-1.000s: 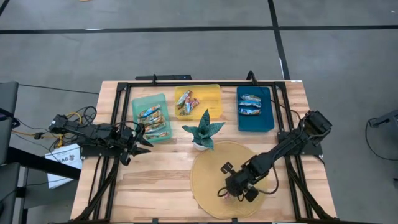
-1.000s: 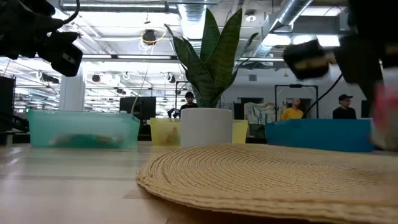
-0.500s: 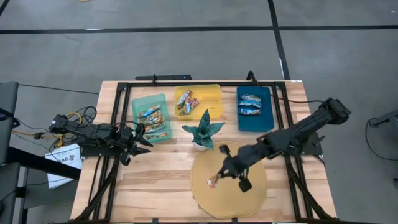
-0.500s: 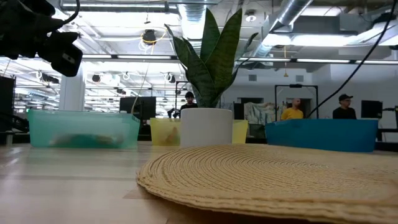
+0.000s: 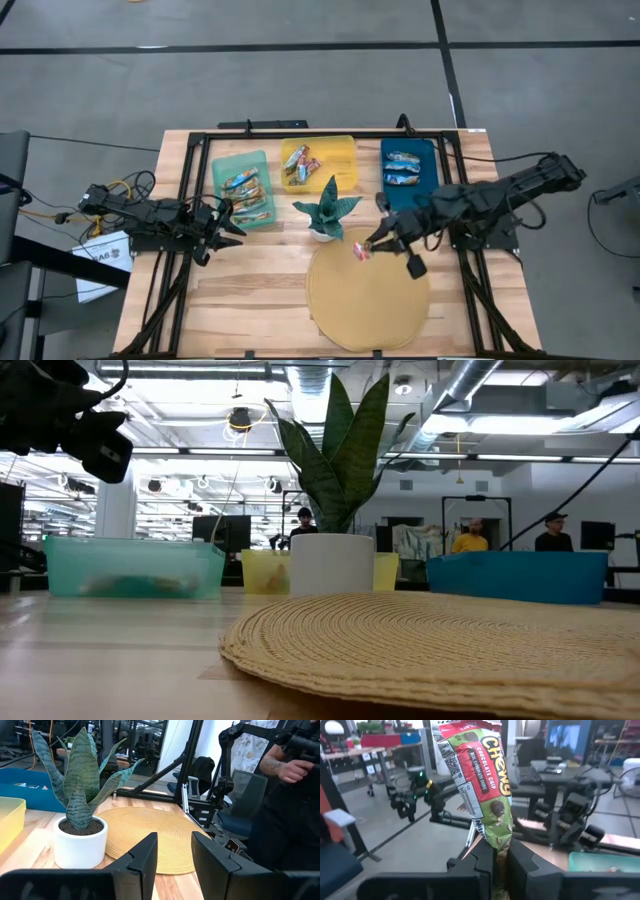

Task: Pick and place Granola Bars by type
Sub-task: Put the red granola bar into the yellow bin

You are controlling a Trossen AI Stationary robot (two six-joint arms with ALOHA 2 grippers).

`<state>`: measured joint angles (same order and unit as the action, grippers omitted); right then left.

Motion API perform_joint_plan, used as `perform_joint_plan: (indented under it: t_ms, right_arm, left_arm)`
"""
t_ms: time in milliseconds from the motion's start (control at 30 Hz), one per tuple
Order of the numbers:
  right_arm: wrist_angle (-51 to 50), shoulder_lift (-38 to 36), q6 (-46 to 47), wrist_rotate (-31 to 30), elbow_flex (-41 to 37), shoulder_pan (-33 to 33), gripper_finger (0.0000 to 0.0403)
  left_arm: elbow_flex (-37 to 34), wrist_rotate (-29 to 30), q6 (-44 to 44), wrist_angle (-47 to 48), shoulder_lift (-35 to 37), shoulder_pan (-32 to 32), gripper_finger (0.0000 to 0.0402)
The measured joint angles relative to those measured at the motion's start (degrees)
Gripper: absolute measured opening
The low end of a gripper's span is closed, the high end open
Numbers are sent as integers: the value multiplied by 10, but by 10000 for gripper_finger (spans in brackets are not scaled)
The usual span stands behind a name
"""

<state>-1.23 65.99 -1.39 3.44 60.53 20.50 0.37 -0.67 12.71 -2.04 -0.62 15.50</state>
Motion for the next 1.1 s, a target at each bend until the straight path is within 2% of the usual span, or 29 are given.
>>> perform_joint_plan:
  t_ms: [233, 433, 1100]
  right_arm:
    - [0, -24, -1, -1, 0, -25, 20]
    - [0, -24, -1, -1, 0, -77, 21]
    - [17, -22, 5, -5, 0, -380, 21]
  left_arm:
    - [0, 0, 0, 0, 0, 0, 112]
    - [0, 0, 0, 0, 0, 0, 112]
    - [0, 0, 0, 0, 0, 0, 112]
